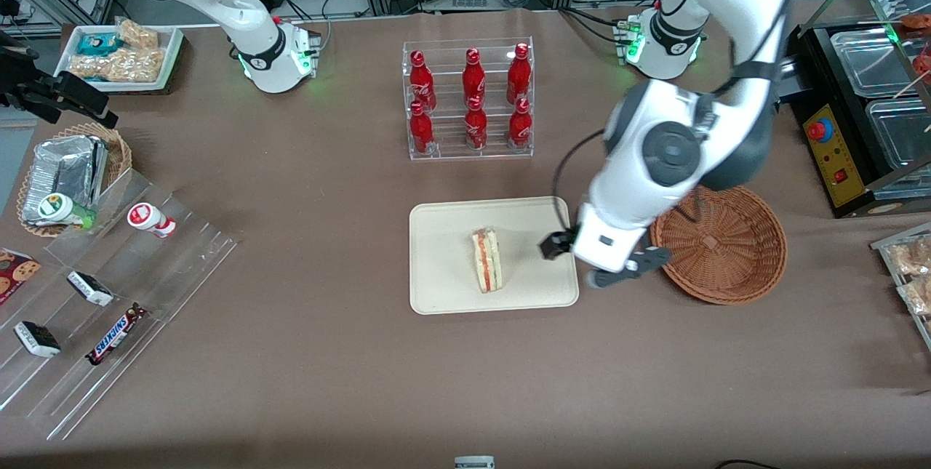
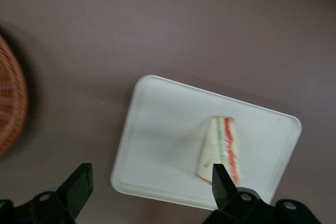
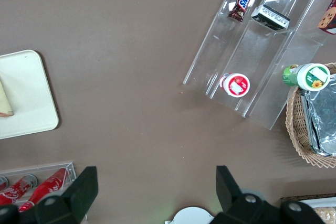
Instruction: Place sandwich from basket to tray
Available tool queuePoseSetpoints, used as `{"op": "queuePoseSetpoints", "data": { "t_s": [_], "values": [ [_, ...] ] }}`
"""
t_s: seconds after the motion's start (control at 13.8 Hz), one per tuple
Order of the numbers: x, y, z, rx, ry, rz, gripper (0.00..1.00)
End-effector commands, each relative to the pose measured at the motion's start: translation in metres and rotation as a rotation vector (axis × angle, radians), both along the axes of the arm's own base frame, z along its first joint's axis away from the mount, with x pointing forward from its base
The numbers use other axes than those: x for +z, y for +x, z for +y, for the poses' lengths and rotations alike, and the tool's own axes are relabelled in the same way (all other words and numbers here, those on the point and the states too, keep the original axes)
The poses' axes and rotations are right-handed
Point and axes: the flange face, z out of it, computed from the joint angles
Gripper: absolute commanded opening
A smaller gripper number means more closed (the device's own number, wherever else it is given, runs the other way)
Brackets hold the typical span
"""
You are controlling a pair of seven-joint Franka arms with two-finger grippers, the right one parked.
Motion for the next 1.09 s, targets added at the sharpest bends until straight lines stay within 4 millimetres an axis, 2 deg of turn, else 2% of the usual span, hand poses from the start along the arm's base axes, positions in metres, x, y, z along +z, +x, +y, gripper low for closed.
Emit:
{"op": "queuePoseSetpoints", "data": {
  "t_s": [0.0, 0.22, 0.36, 0.72, 0.87, 1.01],
  "values": [
    [0.013, -0.002, 0.077, -0.052, 0.001, 0.040, 1.00],
    [0.033, -0.013, 0.143, -0.085, 0.081, 0.056, 1.00],
    [0.054, -0.026, 0.174, -0.124, 0.079, 0.044, 1.00],
    [0.118, -0.059, 0.216, -0.215, 0.075, 0.014, 1.00],
    [0.132, -0.060, 0.236, -0.254, 0.066, -0.013, 1.00],
    [0.146, -0.059, 0.242, -0.267, 0.065, -0.036, 1.00]
  ]
}}
